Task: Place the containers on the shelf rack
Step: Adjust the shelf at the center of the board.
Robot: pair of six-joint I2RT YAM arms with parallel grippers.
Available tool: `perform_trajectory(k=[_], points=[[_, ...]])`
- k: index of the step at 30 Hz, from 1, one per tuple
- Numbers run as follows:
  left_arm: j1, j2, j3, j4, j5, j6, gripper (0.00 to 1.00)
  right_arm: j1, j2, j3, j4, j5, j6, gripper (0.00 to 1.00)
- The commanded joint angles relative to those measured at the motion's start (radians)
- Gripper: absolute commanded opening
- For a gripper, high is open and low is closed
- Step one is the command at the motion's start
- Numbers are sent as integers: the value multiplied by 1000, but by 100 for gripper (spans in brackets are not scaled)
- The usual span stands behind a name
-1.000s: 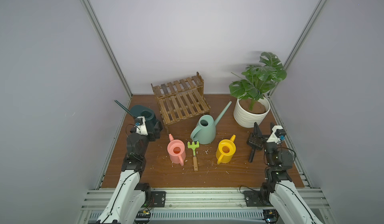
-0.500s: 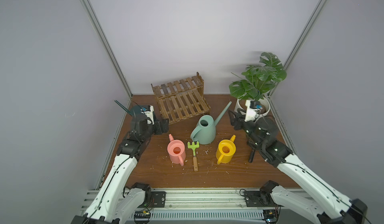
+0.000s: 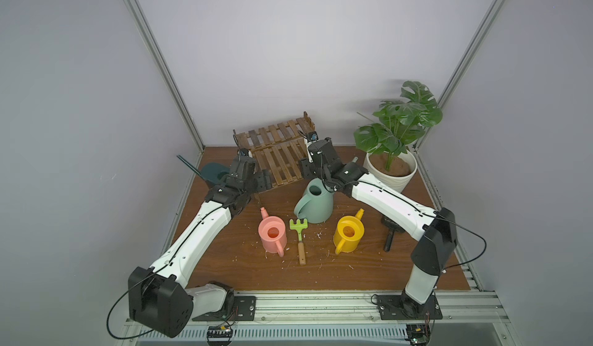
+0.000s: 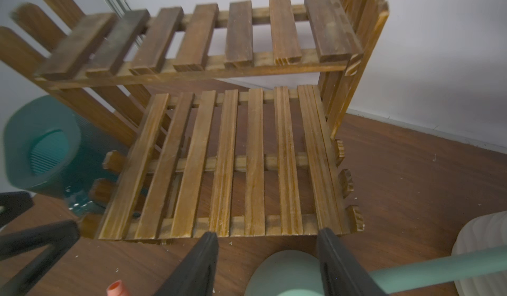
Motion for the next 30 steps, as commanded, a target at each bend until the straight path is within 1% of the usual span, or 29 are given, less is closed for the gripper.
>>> perform_trajectory(k=[1,3,5,9,15,18,24,30], points=[[-17,33,36,-48,-50,-8,86,-31,59,97,-138,26,-6,58],[-18,55,41,-50,-56,-7,85,-45,117,166,-173,30,-12,55],[-18,70,39,-49,-57,-8,84,-52,173,240,-221,51,-24,54],[-18,99,43,-48,-15,-18,76,-74,266,329,-278,63,-38,51],[-17,128,42,-47,-49,-18,74,-98,301,337,-288,69,-41,51],[-15,138,46,-48,-61,-15,74,-106,306,334,-298,77,-43,54],[-8,171,48,-48,-58,-12,73,-117,309,333,-294,73,-45,56],[-7,201,69,-46,-40,12,66,-153,338,335,-292,25,-51,54]])
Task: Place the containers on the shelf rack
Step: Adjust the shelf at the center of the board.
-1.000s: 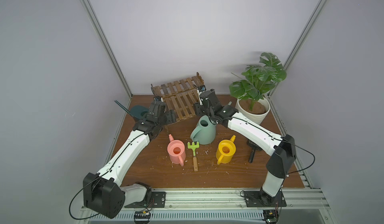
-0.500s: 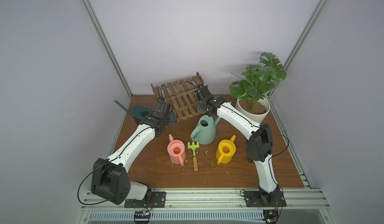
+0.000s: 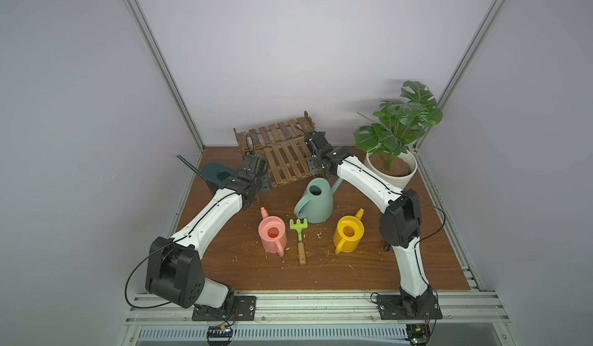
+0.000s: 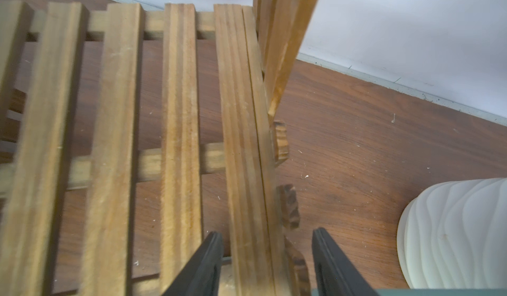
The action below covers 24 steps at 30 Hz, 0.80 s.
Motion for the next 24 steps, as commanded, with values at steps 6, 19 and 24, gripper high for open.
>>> perform_trajectory(k=[6,19,24], points=[[1,70,44,-10,79,29,58,-23,30,-8,-6,-33,-5,47],[0,124,78,22,176,84,47,-26,-136,-268,121,20,47,33],[-3,146,91,34,208,119,46,-34,-242,-428,215,19,85,31]])
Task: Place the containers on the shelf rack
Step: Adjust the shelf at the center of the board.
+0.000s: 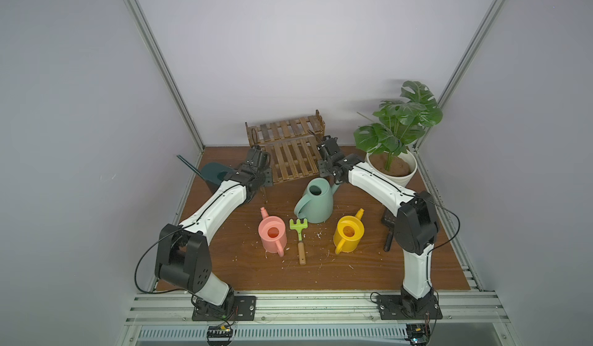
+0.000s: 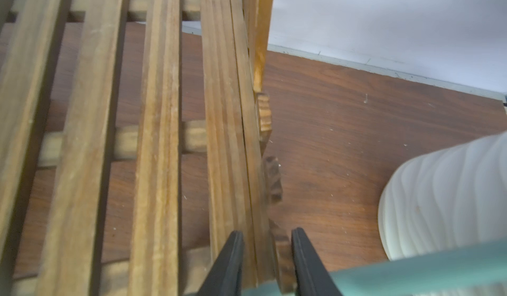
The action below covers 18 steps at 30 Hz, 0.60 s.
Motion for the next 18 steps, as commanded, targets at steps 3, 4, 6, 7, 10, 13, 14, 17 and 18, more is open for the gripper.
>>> perform_trajectory(k=[3,4,6,7,10,13,14,17,18], points=[[-15,56,19,-4,141,50,44,2,-85,-128,50,-13,51,29],[-16,61,24,-3,144,56,42,3,-92,-140,55,-14,55,29],[-16,70,35,2,141,74,41,3,-104,-160,61,-20,66,28],[-16,74,39,4,138,82,41,4,-111,-170,65,-27,73,28],[-15,86,55,6,114,97,41,6,-135,-202,85,-46,91,26],[-15,93,66,6,98,97,41,9,-155,-220,96,-55,101,26],[-13,93,68,6,93,96,42,9,-160,-224,99,-56,104,26],[-14,92,87,4,75,92,46,8,-174,-227,110,-50,110,28],[-15,88,97,4,67,93,50,9,-181,-221,115,-44,114,30]])
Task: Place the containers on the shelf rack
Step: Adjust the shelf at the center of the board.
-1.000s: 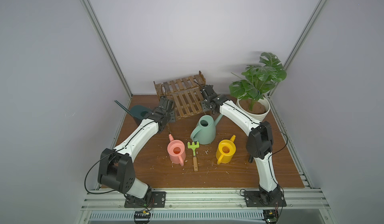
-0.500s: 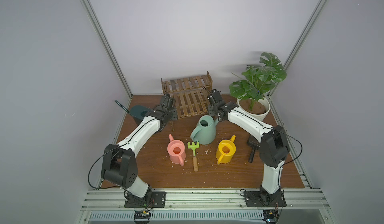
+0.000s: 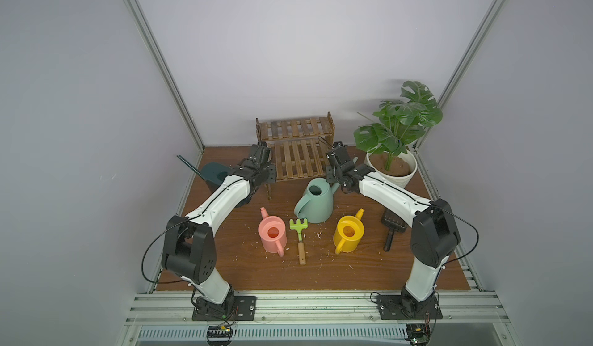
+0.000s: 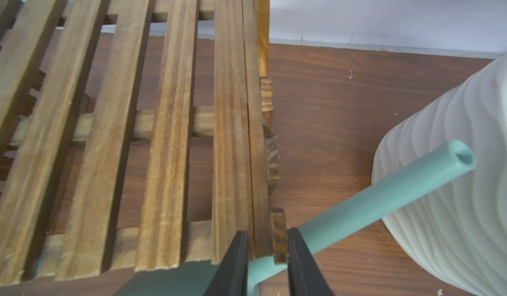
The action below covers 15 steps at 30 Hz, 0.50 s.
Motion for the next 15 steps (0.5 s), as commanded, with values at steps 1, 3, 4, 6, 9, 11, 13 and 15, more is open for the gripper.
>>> perform_trajectory(k=[1,3,4,6,9,11,13,15], points=[[-13,13,33,-10,30,7,51,16,-41,3,4,-32,24,31],[-12,-5,42,-10,31,9,55,14,-50,17,4,-27,24,35],[-13,-16,46,-11,31,11,57,15,-56,21,6,-23,25,38],[-13,-41,47,-13,33,11,60,14,-76,23,13,-10,27,41],[-12,-104,17,-17,38,8,66,13,-113,16,27,-10,30,46],[-12,-167,-27,-22,30,2,68,15,-152,-1,38,-22,31,48],[-12,-238,-74,-40,14,-11,70,16,-196,-32,58,-47,32,49],[-12,-318,-129,-71,-9,-36,72,26,-243,-66,88,-79,27,51]])
